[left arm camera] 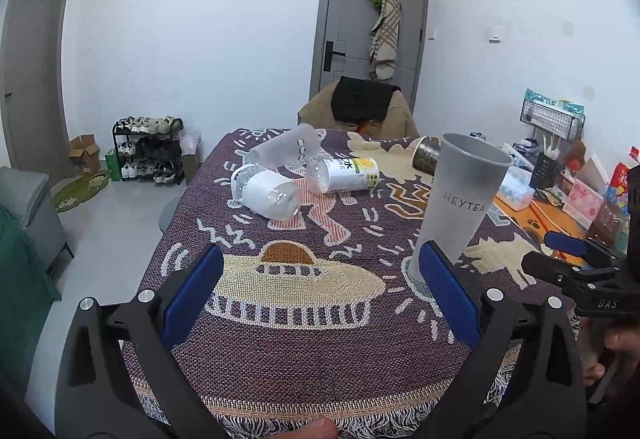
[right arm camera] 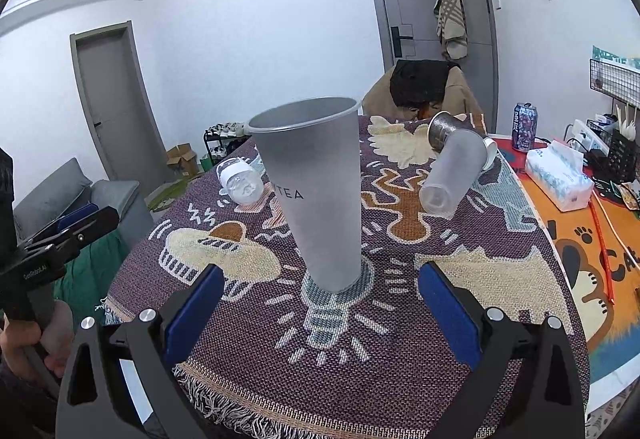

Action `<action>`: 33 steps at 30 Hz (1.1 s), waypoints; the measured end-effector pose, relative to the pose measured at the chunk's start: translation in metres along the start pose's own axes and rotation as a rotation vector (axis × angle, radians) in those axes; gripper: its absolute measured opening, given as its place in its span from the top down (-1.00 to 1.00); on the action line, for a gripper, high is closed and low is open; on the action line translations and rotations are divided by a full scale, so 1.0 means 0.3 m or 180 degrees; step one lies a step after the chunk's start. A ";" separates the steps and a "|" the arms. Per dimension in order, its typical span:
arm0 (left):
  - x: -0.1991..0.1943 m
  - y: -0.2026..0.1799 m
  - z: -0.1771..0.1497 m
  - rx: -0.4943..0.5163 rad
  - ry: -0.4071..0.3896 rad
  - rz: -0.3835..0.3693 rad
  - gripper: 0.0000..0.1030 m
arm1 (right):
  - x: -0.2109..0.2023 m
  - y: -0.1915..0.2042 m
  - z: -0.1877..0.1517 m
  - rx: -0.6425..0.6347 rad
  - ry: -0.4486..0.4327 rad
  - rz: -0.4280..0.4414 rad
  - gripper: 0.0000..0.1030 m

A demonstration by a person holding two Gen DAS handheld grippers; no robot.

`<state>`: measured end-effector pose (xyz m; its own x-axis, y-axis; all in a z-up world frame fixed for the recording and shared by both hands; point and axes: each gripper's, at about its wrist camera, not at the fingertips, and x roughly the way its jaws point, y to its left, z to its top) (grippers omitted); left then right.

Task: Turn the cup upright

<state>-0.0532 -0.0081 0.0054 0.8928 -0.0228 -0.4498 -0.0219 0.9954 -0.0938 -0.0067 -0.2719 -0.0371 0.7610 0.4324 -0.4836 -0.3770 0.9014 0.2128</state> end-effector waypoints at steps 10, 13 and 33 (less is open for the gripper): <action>0.010 -0.031 -0.001 0.0080 0.0002 0.0007 -0.89 | 0.001 -0.003 -0.003 0.0039 -0.0012 -0.0028 -0.85; 0.005 -0.034 -0.005 0.0071 -0.0008 0.0017 -0.89 | -0.001 -0.006 -0.010 0.0047 -0.0002 -0.0025 -0.85; -0.005 -0.039 -0.009 0.0091 -0.0009 -0.0008 -0.89 | -0.012 0.007 -0.017 0.0052 -0.0032 -0.0033 -0.85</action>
<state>-0.0554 -0.0200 0.0048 0.8941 -0.0252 -0.4472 -0.0067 0.9976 -0.0696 -0.0130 -0.2717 -0.0392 0.7702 0.4230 -0.4774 -0.3603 0.9061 0.2216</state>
